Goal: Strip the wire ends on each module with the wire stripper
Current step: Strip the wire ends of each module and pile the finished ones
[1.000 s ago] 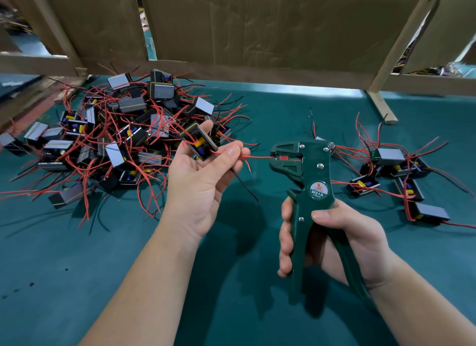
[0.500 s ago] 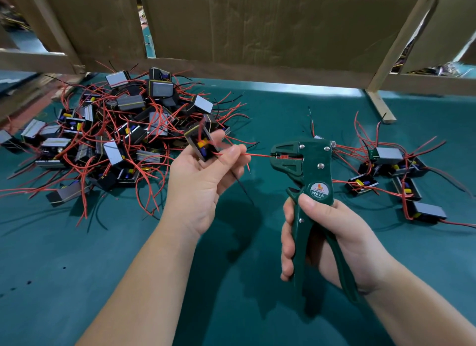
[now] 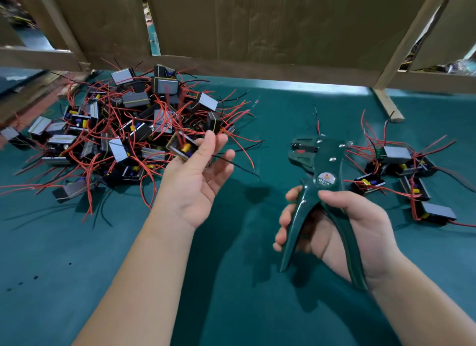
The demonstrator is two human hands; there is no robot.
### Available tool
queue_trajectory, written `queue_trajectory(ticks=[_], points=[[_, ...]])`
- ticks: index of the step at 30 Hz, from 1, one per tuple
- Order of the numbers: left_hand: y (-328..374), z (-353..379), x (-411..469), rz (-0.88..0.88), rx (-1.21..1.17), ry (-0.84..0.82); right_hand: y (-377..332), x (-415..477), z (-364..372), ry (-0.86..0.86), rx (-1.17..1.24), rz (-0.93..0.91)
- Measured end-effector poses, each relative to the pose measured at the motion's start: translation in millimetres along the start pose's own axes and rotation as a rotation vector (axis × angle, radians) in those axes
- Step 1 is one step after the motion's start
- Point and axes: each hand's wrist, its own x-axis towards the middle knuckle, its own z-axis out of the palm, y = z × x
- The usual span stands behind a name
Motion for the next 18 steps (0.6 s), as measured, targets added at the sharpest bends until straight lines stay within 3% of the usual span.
queue_trajectory(ticks=[8,18], points=[[3,1,0,-0.04,-0.193,-0.042,11,2,6,-0.08,0.017,0.148],[-7,13,-8,0.063,-0.21,-0.011,9,-2,10,-0.251,0.005,0.07]])
